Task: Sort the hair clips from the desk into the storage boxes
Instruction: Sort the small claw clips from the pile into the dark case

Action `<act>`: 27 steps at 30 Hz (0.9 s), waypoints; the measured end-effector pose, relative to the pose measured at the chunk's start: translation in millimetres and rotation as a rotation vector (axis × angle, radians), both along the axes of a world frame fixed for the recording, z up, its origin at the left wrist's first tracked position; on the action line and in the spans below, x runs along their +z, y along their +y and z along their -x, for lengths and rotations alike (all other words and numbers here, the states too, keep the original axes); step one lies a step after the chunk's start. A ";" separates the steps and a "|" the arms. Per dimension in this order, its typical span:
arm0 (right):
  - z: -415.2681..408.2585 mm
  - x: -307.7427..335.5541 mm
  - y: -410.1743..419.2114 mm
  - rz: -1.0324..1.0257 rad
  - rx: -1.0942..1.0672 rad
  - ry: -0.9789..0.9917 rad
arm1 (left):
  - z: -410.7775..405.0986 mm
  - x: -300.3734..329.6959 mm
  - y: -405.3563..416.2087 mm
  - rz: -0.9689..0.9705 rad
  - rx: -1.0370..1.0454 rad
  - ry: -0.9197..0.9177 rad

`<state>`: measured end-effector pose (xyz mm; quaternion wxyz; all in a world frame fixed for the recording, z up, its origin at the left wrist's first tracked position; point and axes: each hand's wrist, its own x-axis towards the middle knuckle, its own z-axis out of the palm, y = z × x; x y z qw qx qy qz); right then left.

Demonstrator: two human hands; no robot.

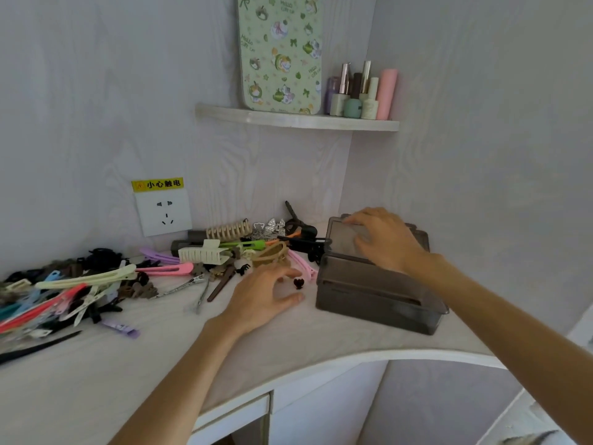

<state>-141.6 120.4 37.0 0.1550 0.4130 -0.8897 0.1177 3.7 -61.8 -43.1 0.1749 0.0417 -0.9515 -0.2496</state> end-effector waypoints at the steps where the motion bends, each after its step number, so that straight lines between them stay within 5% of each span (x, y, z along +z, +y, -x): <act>1: 3.3 2.4 -12.1 -0.018 0.007 0.008 | 0.6 -0.2 -1.4 -0.013 -0.012 -0.024; 12: 44.4 -7.9 -125.2 -0.527 -0.254 -0.074 | 5.9 -7.9 -10.6 0.029 0.203 0.141; 16: 47.7 -17.4 -132.4 -0.360 -0.217 -0.003 | 6.3 -7.5 -10.1 0.012 0.234 0.153; 21: 44.9 -5.8 -121.0 -0.105 0.006 -0.385 | 7.4 -7.1 -9.3 -0.018 0.257 0.137; 24: 32.3 11.8 -115.4 -0.305 0.041 -0.143 | 7.1 -6.3 -9.6 -0.027 0.281 0.139; 27: 5.2 22.7 -113.3 -0.763 -0.055 -0.122 | 5.5 -5.0 -8.5 -0.051 0.327 0.131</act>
